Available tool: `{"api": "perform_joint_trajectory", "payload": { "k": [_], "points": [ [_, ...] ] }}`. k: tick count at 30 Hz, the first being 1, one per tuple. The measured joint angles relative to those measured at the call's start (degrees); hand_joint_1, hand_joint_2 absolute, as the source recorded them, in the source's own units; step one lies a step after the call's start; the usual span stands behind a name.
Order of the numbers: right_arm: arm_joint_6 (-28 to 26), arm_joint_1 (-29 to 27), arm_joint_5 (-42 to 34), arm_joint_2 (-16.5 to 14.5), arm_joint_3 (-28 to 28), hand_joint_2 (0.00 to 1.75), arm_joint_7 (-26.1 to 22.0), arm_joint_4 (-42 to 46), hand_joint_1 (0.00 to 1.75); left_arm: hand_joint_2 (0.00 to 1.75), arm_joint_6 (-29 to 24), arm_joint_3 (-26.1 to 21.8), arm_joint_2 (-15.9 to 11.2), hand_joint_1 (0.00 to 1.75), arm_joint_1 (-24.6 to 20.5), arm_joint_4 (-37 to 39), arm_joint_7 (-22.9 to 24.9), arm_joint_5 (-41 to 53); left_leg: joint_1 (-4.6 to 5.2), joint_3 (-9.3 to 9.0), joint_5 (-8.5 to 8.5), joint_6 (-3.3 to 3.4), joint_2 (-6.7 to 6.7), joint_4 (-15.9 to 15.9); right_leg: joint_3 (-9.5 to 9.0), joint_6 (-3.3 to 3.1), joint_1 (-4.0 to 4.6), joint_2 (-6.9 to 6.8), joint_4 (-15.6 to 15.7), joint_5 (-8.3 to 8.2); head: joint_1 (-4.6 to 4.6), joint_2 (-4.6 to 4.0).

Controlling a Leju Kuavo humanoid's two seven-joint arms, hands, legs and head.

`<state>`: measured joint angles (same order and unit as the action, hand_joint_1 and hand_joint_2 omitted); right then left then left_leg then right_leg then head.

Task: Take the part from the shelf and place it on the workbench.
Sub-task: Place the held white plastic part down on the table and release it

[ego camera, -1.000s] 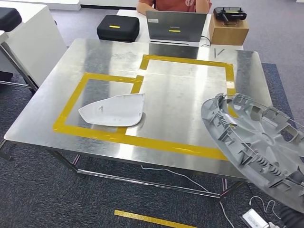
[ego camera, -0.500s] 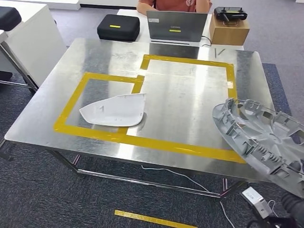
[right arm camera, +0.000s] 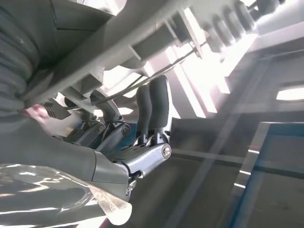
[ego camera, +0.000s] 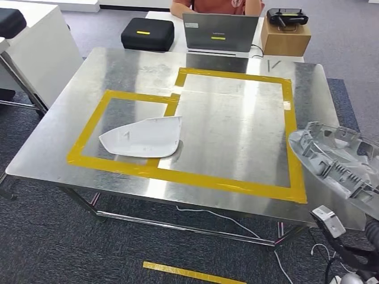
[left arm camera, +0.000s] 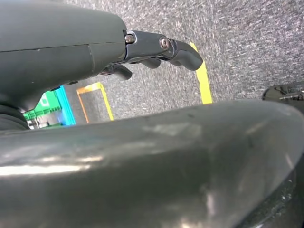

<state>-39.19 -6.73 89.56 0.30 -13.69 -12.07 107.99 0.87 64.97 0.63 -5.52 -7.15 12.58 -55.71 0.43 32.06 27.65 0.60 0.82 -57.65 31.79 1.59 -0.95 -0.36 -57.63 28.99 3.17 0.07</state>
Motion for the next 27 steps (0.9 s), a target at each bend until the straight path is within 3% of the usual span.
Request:
{"api": "perform_joint_trajectory", "payload": {
  "k": [5, 8, 11, 14, 15, 17, 19, 20, 21, 24, 27],
  "points": [
    [0.0, 2.88, 0.4, 5.43, 2.21, 1.75, -5.11, -3.01, 1.75, 0.0, 0.1, 1.43, -0.01, 0.0, -0.37, 0.0, 0.43, 0.03, 0.01, 0.03, -0.01, 0.02, 0.0, -0.06, -0.01, 0.05, -0.02, -0.03, 0.0, -0.03, -0.01, 0.0],
    [0.0, 4.88, 0.43, 8.88, 4.17, 1.75, -5.74, -5.36, 1.75, 0.0, 0.21, 2.29, -0.01, 0.0, -0.54, 0.0, 0.76, 0.0, 0.01, 0.06, -0.03, 0.04, -0.01, -0.07, 0.0, 0.1, -0.03, -0.04, 0.0, -0.07, 0.0, 0.0],
    [0.0, 7.19, 0.43, 13.89, 7.79, 1.75, -3.29, -7.96, 1.75, 0.0, 0.31, 3.12, -0.02, 0.0, -0.73, 0.0, 0.91, -0.07, 0.01, 0.12, -0.03, 0.05, -0.01, -0.13, 0.02, 0.15, -0.03, -0.03, -0.01, -0.1, 0.0, 0.0],
    [0.0, 10.66, 0.43, 20.16, 14.06, 1.75, 4.03, -10.9, 1.75, 0.0, 0.31, 3.9, -0.02, 0.0, -0.91, 0.0, 0.94, -0.11, 0.01, 0.27, -0.04, 0.06, -0.01, -0.2, 0.05, 0.21, -0.03, -0.03, -0.02, -0.14, -0.01, 0.0],
    [0.03, 12.77, 0.44, 22.49, 17.25, 1.75, 8.57, -12.16, 1.75, 0.0, 0.31, 4.12, -0.02, 0.0, -0.94, 0.0, 0.96, -0.14, 0.02, 0.38, -0.05, 0.07, 0.0, -0.2, 0.08, 0.24, -0.03, 0.0, -0.04, -0.18, -0.01, 0.0],
    [0.71, 20.08, 0.45, 27.11, 27.51, 1.75, 23.3, -15.64, 1.75, 0.0, 0.33, 4.6, -0.02, 0.0, -1.14, 0.0, 1.12, -0.36, 0.06, 0.65, -0.12, 0.13, 0.05, -0.21, 0.28, 0.31, -0.05, 0.15, -0.09, -0.33, 0.02, 0.0],
    [1.5, 30.01, 0.33, 30.25, 42.13, 1.75, 40.94, -20.09, 1.75, 0.0, 0.35, 5.06, -0.02, 0.0, -1.5, 0.0, 1.26, -0.76, 0.07, 0.68, -0.27, 0.16, 0.12, -0.25, 0.55, 0.32, -0.05, 0.27, -0.09, -0.46, -0.01, 0.0],
    [1.66, 34.42, 0.28, 31.36, 50.07, 1.75, 46.29, -22.12, 1.75, 0.0, 0.35, 5.27, -0.04, 0.0, -1.66, 0.0, 1.27, -0.97, 0.03, 0.64, -0.35, 0.18, 0.13, -0.29, 0.59, 0.32, -0.03, 0.24, -0.06, -0.49, 0.06, 0.0],
    [1.76, 37.88, 0.25, 32.43, 57.79, 1.75, 49.11, -24.02, 1.75, 0.0, 0.35, 5.49, -0.05, 0.0, -1.72, 0.0, 1.24, -1.07, -0.01, 0.6, -0.4, 0.18, 0.1, -0.33, 0.58, 0.3, 0.0, 0.16, -0.04, -0.52, 0.1, 0.0],
    [2.03, 43.04, 0.33, 34.58, 75.77, 1.75, 49.19, -27.29, 1.75, 0.0, 0.33, 6.18, -0.08, 0.0, -1.58, 0.0, 1.11, -1.11, -0.08, 0.74, -0.45, 0.25, -0.22, -0.38, 0.53, 0.29, 0.07, -0.27, -0.04, -0.53, 0.25, 0.0],
    [1.88, 45.66, 0.23, 35.01, 83.89, 1.75, 49.15, -29.46, 1.75, 0.0, 0.29, 6.73, -0.03, 0.0, -1.44, 0.0, 1.03, -1.03, -0.08, 0.91, -0.45, 0.25, -0.28, -0.37, 0.64, 0.28, 0.1, -0.33, -0.07, -0.52, 0.27, 0.0]
  ]
}}
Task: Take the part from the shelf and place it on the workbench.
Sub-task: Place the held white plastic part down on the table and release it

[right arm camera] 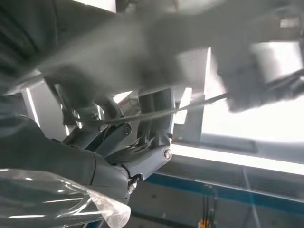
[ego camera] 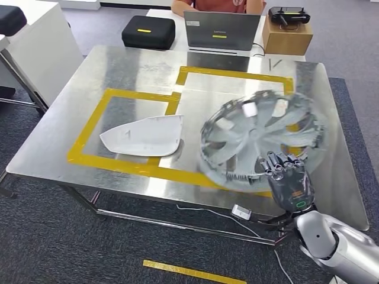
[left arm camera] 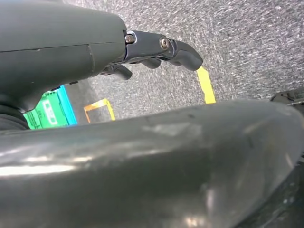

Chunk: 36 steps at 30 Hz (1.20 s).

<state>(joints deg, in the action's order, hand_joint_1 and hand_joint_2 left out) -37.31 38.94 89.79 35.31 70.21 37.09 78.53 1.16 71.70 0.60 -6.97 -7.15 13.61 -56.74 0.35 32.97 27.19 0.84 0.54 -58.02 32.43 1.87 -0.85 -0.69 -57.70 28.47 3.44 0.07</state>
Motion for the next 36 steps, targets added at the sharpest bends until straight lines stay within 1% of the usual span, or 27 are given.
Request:
{"api": "perform_joint_trajectory", "payload": {
  "k": [4, 10, 15, 21, 25, 31, 34, 36],
  "points": [
    [-0.45, 2.4, 0.01, 0.0, 3.76, 1.75, -0.04, -1.34, 1.75, 0.0, -0.01, 0.73, 0.04, 0.0, -0.11, 0.0, -0.04, 0.18, 0.01, 0.1, 0.0, 0.0, 0.01, -0.01, 0.08, 0.0, -0.01, 0.01, 0.01, 0.0, 0.0, 0.0],
    [-0.43, 4.62, -0.01, -0.01, 6.24, 1.75, -0.04, -2.04, 1.75, 0.0, 0.04, 1.29, 0.04, 0.0, -0.26, 0.0, -0.07, 0.24, 0.04, 0.12, 0.0, 0.01, 0.03, -0.09, 0.06, 0.06, -0.05, 0.05, 0.04, -0.05, 0.01, 0.0],
    [-0.28, 5.03, 0.0, -0.01, 6.71, 1.75, -0.04, -0.87, 1.75, 0.0, 0.06, 1.77, 0.04, 0.0, -0.32, 0.0, -0.16, 0.26, 0.04, 0.12, -0.01, 0.02, 0.03, -0.15, 0.05, 0.11, -0.05, 0.06, 0.04, -0.09, 0.0, 0.0],
    [-0.2, 4.9, -0.02, 0.3, 5.76, 1.75, -0.04, 0.88, 1.75, 0.0, 0.06, 2.37, 0.04, 0.0, -0.34, 0.0, -0.32, 0.26, 0.04, 0.12, -0.01, 0.02, 0.04, -0.19, 0.06, 0.11, -0.05, 0.08, 0.04, -0.09, 0.0, 0.0],
    [-0.42, 3.57, -0.03, 1.36, 3.46, 1.75, -0.04, 2.36, 1.75, 0.0, -0.19, 2.48, 0.07, 0.0, -0.3, 0.0, -0.96, 0.26, 0.04, 0.15, 0.0, 0.02, 0.04, -0.21, 0.06, 0.11, -0.05, 0.05, 0.04, -0.09, 0.01, 0.0],
    [-0.27, -0.13, -0.07, 4.6, -4.42, 1.75, -0.05, 7.71, 1.75, 0.0, -0.57, 2.76, 0.14, 0.0, -0.21, 0.0, -1.82, 0.26, 0.05, 0.23, 0.01, 0.03, 0.03, -0.22, 0.09, 0.12, -0.05, 0.06, 0.04, -0.09, 0.01, 0.0],
    [-0.33, -1.47, -0.08, 5.64, -7.21, 1.75, -0.14, 9.09, 1.75, 0.0, -0.74, 2.8, 0.2, 0.0, -0.2, 0.0, -2.03, 0.26, 0.05, 0.24, 0.01, 0.04, 0.04, -0.24, 0.12, 0.12, -0.06, 0.11, 0.05, -0.1, 0.0, 0.0],
    [-0.64, -3.44, -0.08, 6.02, -9.72, 1.75, -0.85, 9.89, 1.75, 0.0, -0.86, 2.81, 0.22, 0.0, -0.19, 0.0, -2.2, 0.21, 0.04, 0.24, 0.01, 0.04, 0.03, -0.25, 0.12, 0.13, -0.05, 0.07, 0.05, -0.1, 0.01, 0.0]
  ]
}}
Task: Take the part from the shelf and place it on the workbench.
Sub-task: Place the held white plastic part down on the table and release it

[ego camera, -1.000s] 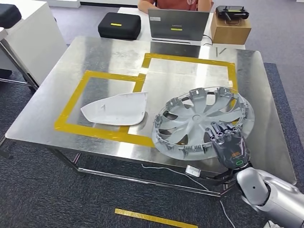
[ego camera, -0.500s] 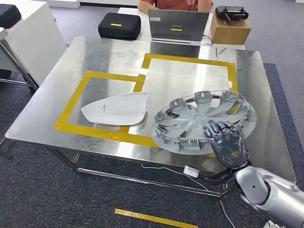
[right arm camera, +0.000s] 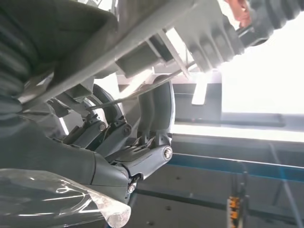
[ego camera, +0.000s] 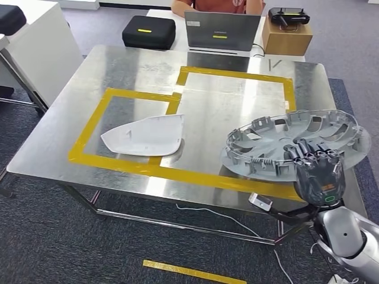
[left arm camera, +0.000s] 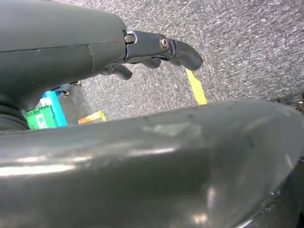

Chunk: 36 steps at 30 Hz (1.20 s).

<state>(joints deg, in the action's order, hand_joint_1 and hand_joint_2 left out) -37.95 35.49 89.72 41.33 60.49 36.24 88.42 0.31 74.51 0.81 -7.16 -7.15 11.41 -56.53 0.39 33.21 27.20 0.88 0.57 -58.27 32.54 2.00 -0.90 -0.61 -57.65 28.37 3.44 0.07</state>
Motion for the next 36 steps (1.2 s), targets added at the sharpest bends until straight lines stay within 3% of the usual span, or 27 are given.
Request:
{"api": "perform_joint_trajectory", "payload": {
  "k": [3, 5, 8, 10, 14, 18, 23, 36],
  "points": [
    [-0.56, -6.71, -0.03, -0.27, -7.86, 1.75, -6.1, 1.53, 1.75, 0.0, -0.16, 0.0, 0.05, 0.0, 0.14, 0.0, -0.2, -0.38, -0.01, 0.06, 0.0, 0.0, -0.13, 0.01, -0.03, 0.0, 0.02, -0.21, 0.0, 0.02, 0.0, 0.0],
    [-0.66, -14.0, -0.07, -2.97, -17.33, 1.75, -18.24, 3.55, 1.75, 0.0, -0.16, 0.0, 0.1, 0.0, 0.36, 0.0, -0.27, -0.74, -0.05, 0.17, 0.0, 0.0, -0.29, 0.03, -0.03, 0.0, 0.09, -0.35, 0.0, 0.05, -0.03, 0.0],
    [-0.77, -24.86, 0.09, -12.57, -36.13, 1.75, -43.35, 7.07, 1.75, 0.0, -0.13, 0.02, 0.14, 0.0, 0.68, 0.0, -0.41, -1.14, -0.09, 0.32, 0.02, -0.01, -0.34, 0.03, 0.16, -0.01, 0.16, -0.35, -0.01, 0.08, 0.07, 0.0],
    [-0.91, -29.02, 0.11, -18.2, -45.64, 1.75, -51.07, 8.75, 1.75, 0.0, -0.13, 0.09, 0.19, 0.0, 0.7, 0.0, -0.5, -1.23, -0.12, 0.35, 0.01, -0.01, -0.39, 0.03, 0.23, -0.03, 0.17, -0.44, -0.01, 0.12, 0.11, 0.0],
    [-1.04, -33.1, 0.07, -24.41, -55.88, 1.75, -49.68, 10.68, 1.75, 0.0, -0.13, 0.36, 0.27, 0.0, 0.86, 0.0, -0.61, -1.28, -0.18, 0.37, 0.0, -0.02, -0.41, 0.04, 0.21, -0.06, 0.2, -0.47, -0.01, 0.15, 0.09, 0.0],
    [-1.25, -34.5, 0.12, -27.26, -60.78, 1.75, -49.24, 11.68, 1.75, 0.0, -0.12, 0.39, 0.35, 0.0, 0.76, 0.0, -0.66, -1.28, -0.16, 0.34, 0.0, -0.02, -0.28, 0.01, 0.21, -0.03, 0.16, -0.31, -0.01, 0.11, 0.08, 0.0],
    [-1.28, -36.14, 0.16, -29.24, -63.64, 1.75, -49.47, 11.96, 1.75, 0.0, -0.13, 0.42, 0.35, 0.0, 0.79, 0.0, -0.73, -1.32, -0.08, 0.35, 0.01, -0.01, -0.13, -0.02, 0.27, 0.0, 0.08, -0.11, -0.01, 0.05, 0.09, 0.0],
    [-1.29, -36.92, 0.18, -33.19, -67.89, 1.75, -56.28, 12.45, 1.75, 0.0, -0.11, 1.01, 0.37, 0.0, 0.62, 0.0, -0.9, -1.83, -0.09, 0.33, 0.01, -0.01, -0.07, -0.02, 0.27, 0.01, 0.09, -0.06, -0.01, 0.04, 0.08, 0.0]
  ]
}}
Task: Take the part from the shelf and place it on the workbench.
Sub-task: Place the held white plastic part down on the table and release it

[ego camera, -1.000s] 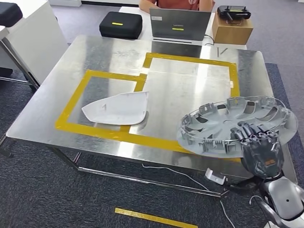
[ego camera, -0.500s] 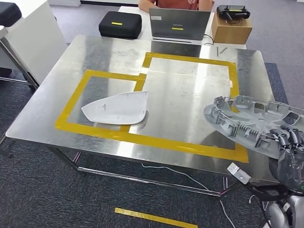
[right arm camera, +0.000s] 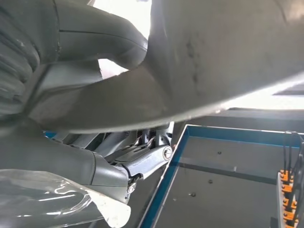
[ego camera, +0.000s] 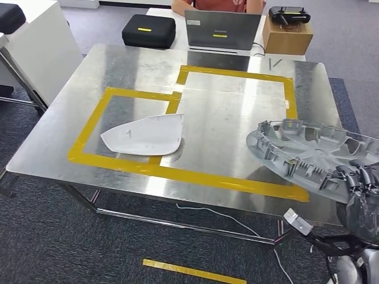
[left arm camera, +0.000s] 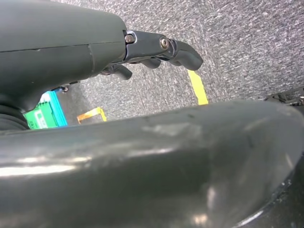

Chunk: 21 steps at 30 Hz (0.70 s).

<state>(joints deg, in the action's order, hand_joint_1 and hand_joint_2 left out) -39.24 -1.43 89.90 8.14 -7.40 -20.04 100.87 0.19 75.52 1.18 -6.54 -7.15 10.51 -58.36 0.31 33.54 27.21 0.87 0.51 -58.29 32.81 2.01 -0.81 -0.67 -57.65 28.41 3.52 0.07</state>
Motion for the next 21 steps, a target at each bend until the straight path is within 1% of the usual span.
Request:
{"api": "perform_joint_trajectory", "payload": {
  "k": [7, 11, 18, 21],
  "points": [
    [0.0, 0.12, 0.01, -0.56, -0.74, 1.75, -1.69, -0.03, 1.75, 0.0, -0.04, 0.27, 0.0, 0.0, -0.04, 0.0, 0.69, -0.63, 0.0, 0.0, 0.0, 0.0, 0.0, 0.0, -0.01, 0.0, -0.01, 0.0, 0.0, 0.0, 0.01, 0.0],
    [0.01, 0.73, 0.01, -0.56, -0.7, 1.75, -1.7, -0.37, 1.75, 0.0, -0.03, 0.55, 0.0, 0.0, -0.1, 0.0, 0.8, -0.65, 0.0, 0.01, 0.0, 0.0, 0.0, 0.0, -0.01, 0.0, 0.0, 0.0, 0.0, 0.0, 0.02, 0.0],
    [0.01, 2.47, 0.02, -0.45, -0.07, 1.75, 0.38, -1.73, 1.75, 0.0, -0.02, 1.45, 0.0, 0.0, -0.19, 0.0, 0.87, -0.69, 0.0, 0.0, 0.0, 0.0, 0.0, 0.0, -0.01, 0.0, 0.0, 0.0, 0.0, -0.01, 0.01, 0.0],
    [0.01, 3.19, 0.02, 0.14, 0.85, 1.75, 2.37, -2.5, 1.75, 0.0, -0.01, 1.73, 0.0, 0.0, -0.2, 0.0, 0.87, -0.8, 0.0, 0.0, 0.0, 0.0, 0.0, 0.0, -0.01, 0.0, 0.0, 0.0, 0.0, -0.01, 0.02, 0.0]
  ]
}}
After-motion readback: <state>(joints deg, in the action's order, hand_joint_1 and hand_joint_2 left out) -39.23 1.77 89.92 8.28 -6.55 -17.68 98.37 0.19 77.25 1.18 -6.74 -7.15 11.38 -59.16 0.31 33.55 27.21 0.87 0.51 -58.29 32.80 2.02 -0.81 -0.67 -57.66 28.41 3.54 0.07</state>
